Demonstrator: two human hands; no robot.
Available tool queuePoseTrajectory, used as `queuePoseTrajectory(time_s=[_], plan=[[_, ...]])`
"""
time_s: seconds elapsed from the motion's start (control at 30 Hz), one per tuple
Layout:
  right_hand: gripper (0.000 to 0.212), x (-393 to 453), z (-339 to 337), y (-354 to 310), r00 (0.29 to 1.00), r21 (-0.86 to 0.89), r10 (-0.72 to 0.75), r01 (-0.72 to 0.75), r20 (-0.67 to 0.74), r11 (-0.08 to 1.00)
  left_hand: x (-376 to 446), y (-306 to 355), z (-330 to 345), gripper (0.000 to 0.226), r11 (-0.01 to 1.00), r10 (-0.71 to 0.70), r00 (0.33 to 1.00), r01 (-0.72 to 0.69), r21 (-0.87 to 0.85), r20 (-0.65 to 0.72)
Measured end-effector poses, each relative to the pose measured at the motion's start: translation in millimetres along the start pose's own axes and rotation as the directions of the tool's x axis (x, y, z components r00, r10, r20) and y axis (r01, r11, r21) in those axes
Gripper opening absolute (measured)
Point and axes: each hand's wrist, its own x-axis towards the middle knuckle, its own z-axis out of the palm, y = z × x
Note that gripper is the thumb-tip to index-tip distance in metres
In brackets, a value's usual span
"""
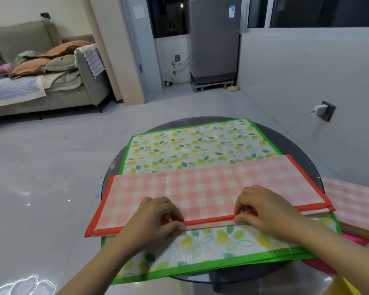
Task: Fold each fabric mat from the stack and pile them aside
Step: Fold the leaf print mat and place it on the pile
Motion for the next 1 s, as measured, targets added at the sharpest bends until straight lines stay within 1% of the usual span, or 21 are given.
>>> queuePoseTrajectory(time_s=[0.1,0.23,0.3,0.37,0.47,0.6,0.73,0.9,0.93,1.0], plan=[[0.014,1.0,0.5,0.0,1.000,0.034,-0.001,0.001,0.002,0.999,6.6,3.5,-1.6,0.039,0.999,0.034,0.999,-0.034,0.034,-0.002],[0.013,2.3,4.3,-2.8,0.999,0.049,-0.024,0.025,-0.022,0.998,26.2,14.4,3.4,0.047,0.999,0.032,0.997,-0.029,0.033,-0.072],[0.014,2.5,6.6,-3.0,0.999,0.053,-0.030,0.032,-0.045,0.998,40.3,21.5,7.0,0.039,0.999,0.028,0.994,-0.025,0.036,-0.108],[0.015,2.2,8.4,-2.8,0.997,0.063,-0.028,0.032,-0.065,0.997,55.5,26.8,12.2,0.031,0.998,0.009,0.993,-0.002,0.060,-0.114],[0.016,1.9,9.7,-3.2,0.998,0.085,-0.022,0.027,-0.061,0.996,76.0,32.5,22.2,0.039,0.993,-0.017,0.997,0.027,0.118,-0.078],[0.017,1.7,9.6,-2.6,0.999,0.113,-0.008,0.013,-0.044,0.994,97.0,34.0,35.5,0.053,0.985,-0.078,0.997,0.074,0.154,0.026],[0.017,3.1,8.4,-0.4,1.000,0.123,-0.002,0.005,-0.017,0.992,104.8,29.6,49.3,0.058,0.968,-0.139,0.984,0.110,0.226,0.113],[0.021,12.4,1.9,1.3,0.998,0.125,-0.006,-0.003,0.066,0.992,104.6,26.7,54.0,0.059,0.957,-0.141,0.983,0.105,0.272,0.115],[0.021,17.0,0.7,1.6,0.998,0.121,-0.005,-0.003,0.069,0.993,105.1,26.7,54.3,0.059,0.957,-0.139,0.984,0.105,0.271,0.110],[0.020,28.5,0.8,2.6,1.000,0.112,-0.001,-0.002,0.026,0.994,105.4,26.4,54.9,0.058,0.958,-0.139,0.985,0.106,0.268,0.105]])
